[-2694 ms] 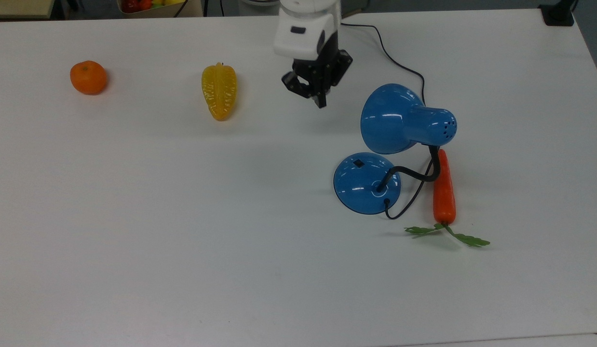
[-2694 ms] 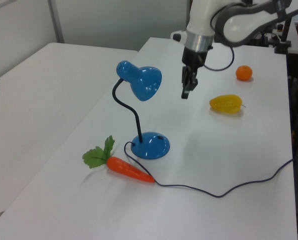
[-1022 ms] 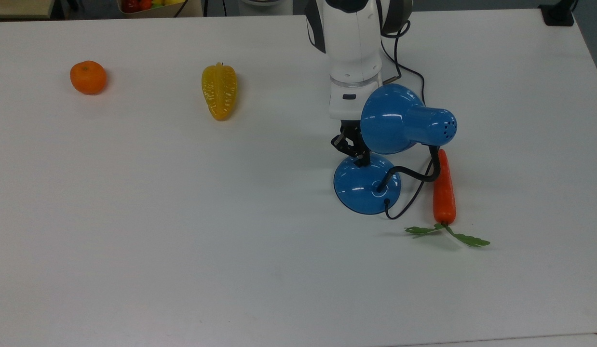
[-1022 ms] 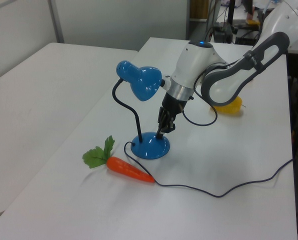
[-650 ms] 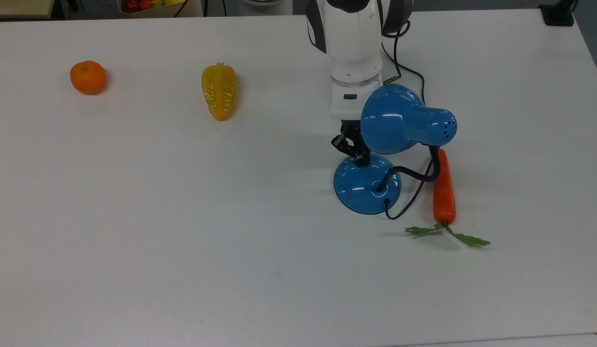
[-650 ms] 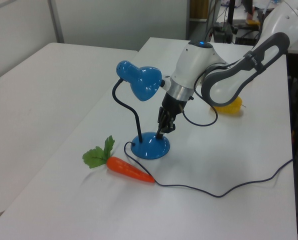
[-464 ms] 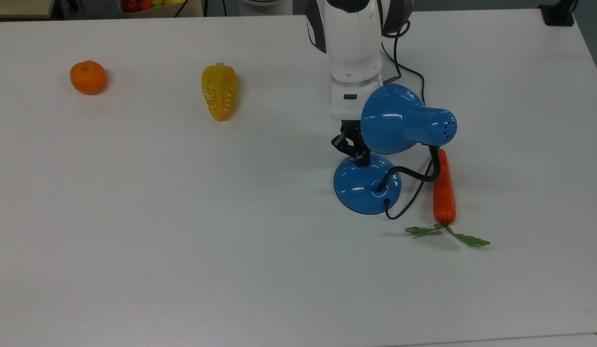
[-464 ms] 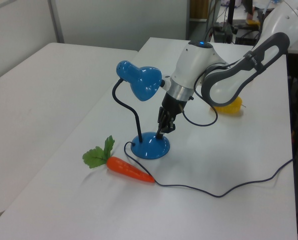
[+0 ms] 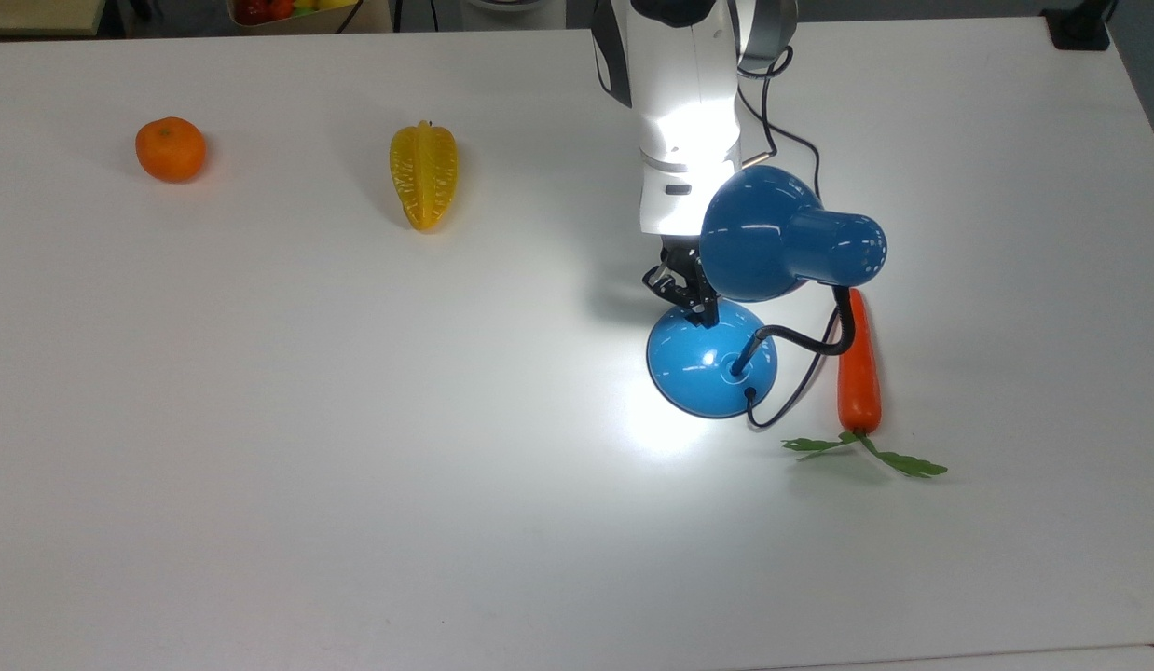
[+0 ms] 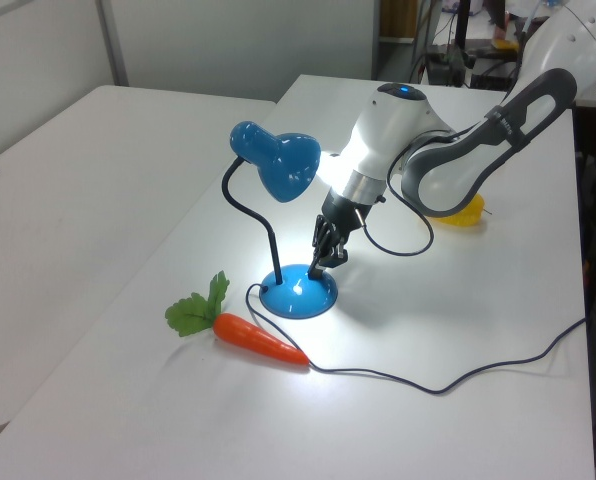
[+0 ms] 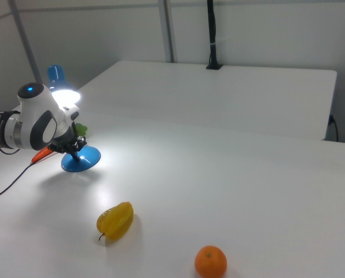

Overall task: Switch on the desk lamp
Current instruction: 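Press down on the lamp base switch with the gripper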

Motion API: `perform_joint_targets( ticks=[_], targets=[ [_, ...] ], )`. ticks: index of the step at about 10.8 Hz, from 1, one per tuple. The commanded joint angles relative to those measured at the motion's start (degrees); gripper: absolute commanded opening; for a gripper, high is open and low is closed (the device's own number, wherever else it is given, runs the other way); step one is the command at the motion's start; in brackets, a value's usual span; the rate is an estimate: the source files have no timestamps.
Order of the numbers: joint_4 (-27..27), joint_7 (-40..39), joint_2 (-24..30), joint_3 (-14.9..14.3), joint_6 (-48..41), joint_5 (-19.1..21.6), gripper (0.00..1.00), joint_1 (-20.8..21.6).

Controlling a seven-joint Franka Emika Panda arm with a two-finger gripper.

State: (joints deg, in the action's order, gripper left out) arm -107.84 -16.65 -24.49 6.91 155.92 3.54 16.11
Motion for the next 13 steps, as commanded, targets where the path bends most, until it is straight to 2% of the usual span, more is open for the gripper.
perform_joint_targets(
  ticks=[1, 8, 13],
  targets=[
    [0.7, 0.8, -2.5, -0.1, 1.8, -0.8, 0.00, 0.6],
    [-0.1, 1.2, -0.4, 0.0, 1.0, -0.6, 0.00, 0.6],
    [-0.4, 1.5, 4.7, 0.2, -10.1, -0.6, 0.00, -0.1]
  ],
)
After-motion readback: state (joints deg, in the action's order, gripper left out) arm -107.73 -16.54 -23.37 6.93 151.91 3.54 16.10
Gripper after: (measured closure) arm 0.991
